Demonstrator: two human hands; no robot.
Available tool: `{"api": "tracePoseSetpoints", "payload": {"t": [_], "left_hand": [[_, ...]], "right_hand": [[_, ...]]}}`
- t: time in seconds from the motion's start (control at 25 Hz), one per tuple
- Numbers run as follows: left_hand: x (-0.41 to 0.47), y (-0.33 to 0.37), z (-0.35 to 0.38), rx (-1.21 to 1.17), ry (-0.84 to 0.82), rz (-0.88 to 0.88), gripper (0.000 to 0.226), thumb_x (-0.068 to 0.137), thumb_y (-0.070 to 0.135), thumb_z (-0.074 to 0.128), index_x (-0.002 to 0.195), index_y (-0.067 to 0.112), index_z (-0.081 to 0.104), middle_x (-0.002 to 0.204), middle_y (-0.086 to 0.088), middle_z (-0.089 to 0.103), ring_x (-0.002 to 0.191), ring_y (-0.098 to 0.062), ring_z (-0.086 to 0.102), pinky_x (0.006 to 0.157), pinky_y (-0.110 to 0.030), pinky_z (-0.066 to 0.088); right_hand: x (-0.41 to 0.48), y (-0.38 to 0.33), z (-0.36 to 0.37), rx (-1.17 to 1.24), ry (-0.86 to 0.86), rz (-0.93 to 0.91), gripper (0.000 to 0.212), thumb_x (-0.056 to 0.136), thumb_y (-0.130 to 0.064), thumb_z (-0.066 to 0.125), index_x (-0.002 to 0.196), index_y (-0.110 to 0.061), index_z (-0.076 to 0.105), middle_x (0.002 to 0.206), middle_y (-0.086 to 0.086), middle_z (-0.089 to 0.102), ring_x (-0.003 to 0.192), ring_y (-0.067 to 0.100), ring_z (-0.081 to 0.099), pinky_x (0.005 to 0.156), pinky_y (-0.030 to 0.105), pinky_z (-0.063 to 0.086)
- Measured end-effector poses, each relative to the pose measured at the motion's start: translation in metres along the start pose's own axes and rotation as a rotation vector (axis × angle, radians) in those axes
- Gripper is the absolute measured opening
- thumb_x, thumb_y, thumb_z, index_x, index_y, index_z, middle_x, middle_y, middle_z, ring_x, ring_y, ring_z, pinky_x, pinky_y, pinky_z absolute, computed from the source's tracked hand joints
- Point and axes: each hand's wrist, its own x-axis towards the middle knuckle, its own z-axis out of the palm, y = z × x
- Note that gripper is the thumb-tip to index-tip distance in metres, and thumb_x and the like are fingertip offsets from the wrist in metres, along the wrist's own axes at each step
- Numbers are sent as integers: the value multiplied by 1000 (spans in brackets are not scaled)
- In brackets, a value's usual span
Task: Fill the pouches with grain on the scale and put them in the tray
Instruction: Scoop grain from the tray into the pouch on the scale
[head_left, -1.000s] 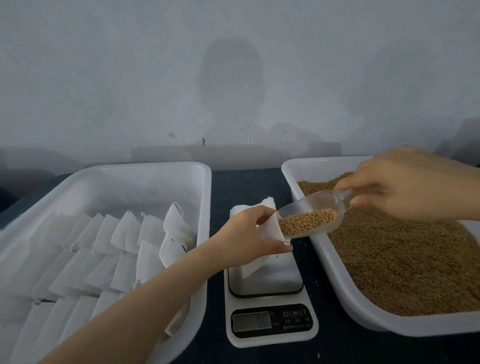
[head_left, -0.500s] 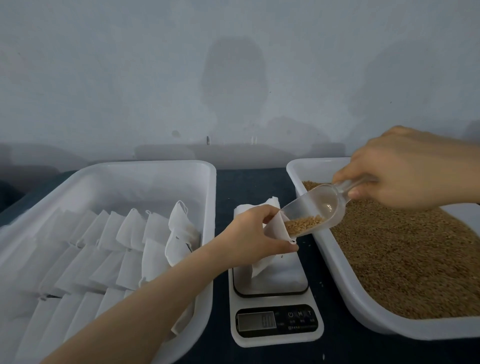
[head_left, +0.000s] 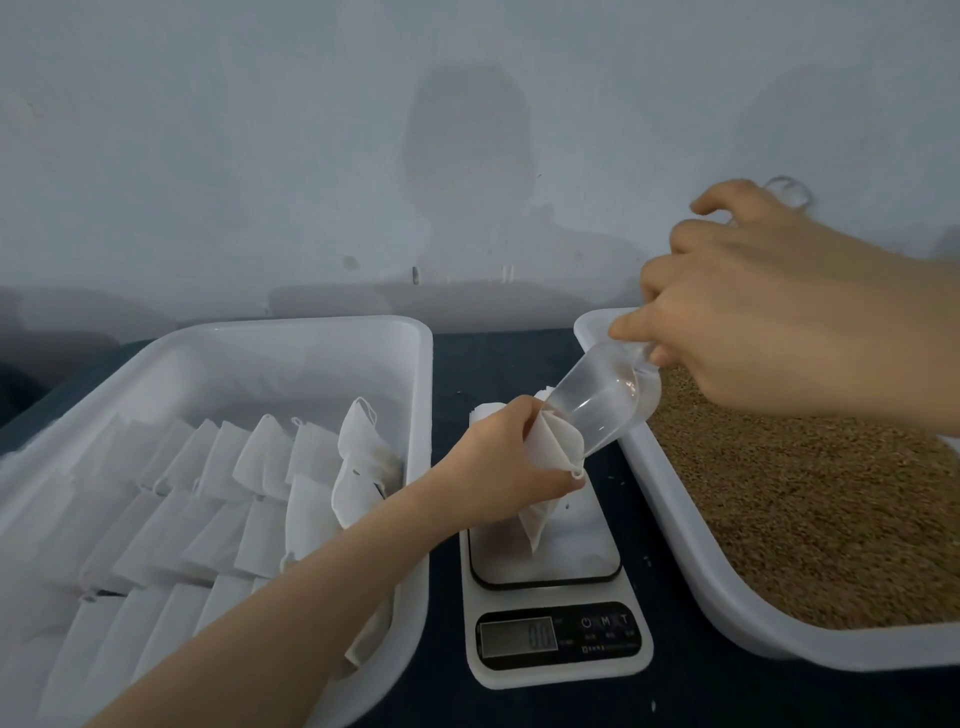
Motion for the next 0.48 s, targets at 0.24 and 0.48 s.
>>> {"api": "tracePoseSetpoints", "payload": {"t": [0.24, 0.48], "left_hand": [[-1, -1, -1, -6, 19, 12, 51, 78, 36, 75, 121, 26, 49, 114, 7, 58, 102, -12, 59, 87, -32, 55], [-3, 2, -2, -1, 11, 0, 47, 81, 34, 73, 121, 28, 50, 116, 5, 59, 104, -15, 59, 88, -32, 54]], "right_hand": [[-11, 7, 3, 23, -43, 88, 21, 81, -35, 45, 89, -41, 64, 76, -13, 61, 80, 17, 56, 89, 37, 20], [-37, 62, 78, 556, -113, 459, 39, 82, -55, 35, 118, -53, 51, 107, -7, 68, 99, 26, 61, 90, 46, 45]]}}
